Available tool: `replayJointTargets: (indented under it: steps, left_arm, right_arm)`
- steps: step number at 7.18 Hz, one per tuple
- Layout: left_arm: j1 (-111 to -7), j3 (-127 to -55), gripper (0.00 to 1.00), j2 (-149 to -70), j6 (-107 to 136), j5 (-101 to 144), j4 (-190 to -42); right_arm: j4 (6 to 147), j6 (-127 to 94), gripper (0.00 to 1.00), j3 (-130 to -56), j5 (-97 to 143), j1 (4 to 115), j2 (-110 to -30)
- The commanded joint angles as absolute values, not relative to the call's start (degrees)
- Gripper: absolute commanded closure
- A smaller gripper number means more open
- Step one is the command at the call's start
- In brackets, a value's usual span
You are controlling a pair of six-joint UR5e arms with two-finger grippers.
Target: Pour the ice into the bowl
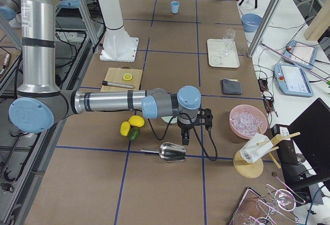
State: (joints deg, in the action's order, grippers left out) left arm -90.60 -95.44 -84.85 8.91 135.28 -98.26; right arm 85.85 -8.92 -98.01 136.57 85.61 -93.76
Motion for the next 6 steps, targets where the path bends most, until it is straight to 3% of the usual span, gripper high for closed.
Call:
replayJointTargets:
  steps: [1,4,6]
  left_arm:
    - [-90.44,-96.5,0.0,-84.29,2.4,131.75,-98.17]
    - [-90.26,-96.42,0.0,-84.02,2.38,131.84,-98.52]
    - [-90.0,-96.86,0.0,-84.11,2.29,132.01,-99.4]
  right_arm:
    - [85.87,-9.66,0.0,-97.83,136.58,85.61,-93.95]
    - [73.56,-12.54,0.0,-97.82,138.25,79.23,-98.06]
    - [58.17,-38.0,0.0,-97.47,136.6,68.71,-99.4]
